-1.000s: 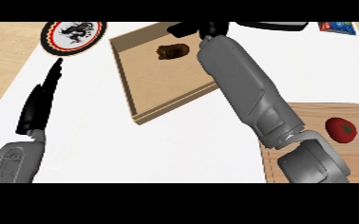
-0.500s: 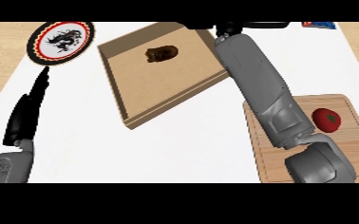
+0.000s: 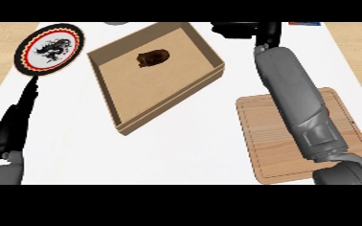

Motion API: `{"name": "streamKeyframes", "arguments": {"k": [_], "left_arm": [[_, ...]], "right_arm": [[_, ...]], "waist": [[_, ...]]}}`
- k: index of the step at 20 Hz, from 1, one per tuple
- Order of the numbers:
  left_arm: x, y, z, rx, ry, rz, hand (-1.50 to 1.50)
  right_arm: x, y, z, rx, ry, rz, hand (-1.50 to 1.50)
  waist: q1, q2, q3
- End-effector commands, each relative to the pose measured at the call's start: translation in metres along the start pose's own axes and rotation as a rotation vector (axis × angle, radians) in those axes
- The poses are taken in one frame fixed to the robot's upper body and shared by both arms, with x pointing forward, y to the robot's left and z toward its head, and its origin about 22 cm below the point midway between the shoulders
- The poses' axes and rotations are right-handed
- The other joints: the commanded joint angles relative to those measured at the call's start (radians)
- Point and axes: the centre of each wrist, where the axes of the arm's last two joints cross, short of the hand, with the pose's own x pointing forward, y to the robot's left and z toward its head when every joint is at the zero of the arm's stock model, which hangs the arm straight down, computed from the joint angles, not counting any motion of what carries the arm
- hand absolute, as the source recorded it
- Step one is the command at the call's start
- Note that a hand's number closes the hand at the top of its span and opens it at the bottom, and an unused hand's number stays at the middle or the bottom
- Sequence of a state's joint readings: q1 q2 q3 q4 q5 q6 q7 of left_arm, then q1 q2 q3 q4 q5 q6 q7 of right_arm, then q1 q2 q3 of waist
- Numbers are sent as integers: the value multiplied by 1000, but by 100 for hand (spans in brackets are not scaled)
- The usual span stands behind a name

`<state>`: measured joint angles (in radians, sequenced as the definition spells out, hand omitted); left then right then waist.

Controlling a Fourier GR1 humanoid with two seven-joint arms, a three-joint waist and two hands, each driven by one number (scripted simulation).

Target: Pick the sweet potato from the cutting board and place it in the cardboard box

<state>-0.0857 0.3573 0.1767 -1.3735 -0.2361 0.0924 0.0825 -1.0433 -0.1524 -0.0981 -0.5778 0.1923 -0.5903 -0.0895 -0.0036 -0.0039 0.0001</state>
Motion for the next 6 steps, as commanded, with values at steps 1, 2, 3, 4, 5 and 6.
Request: {"name": "streamKeyframes", "arguments": {"k": [1, 2, 3, 4, 5, 6], "left_arm": [[-4, 14, -6, 14, 34, 8, 0], [-14, 12, 1, 17, 20, 9, 0], [-8, -7, 6, -4, 5, 1, 0], [-10, 5, 7, 3, 20, -2, 0], [-12, 7, 11, 34, 23, -24, 0], [-8, -2, 4, 9, 18, -16, 0]], "right_arm": [[-31, -34, 13, 31, 7, 11, -150], [-36, -47, 12, 45, 4, 38, -150], [-43, -58, 12, 53, 18, 36, -150], [-31, -71, 9, 81, 17, 63, -150], [-54, -83, 24, 96, 13, 52, -150], [-44, -90, 20, 118, 27, 86, -150]], "waist": [[-30, -9, 0], [-18, -5, -1], [-11, -2, 0], [-23, -9, -1], [-30, -11, 0], [-22, -5, -1]]}}
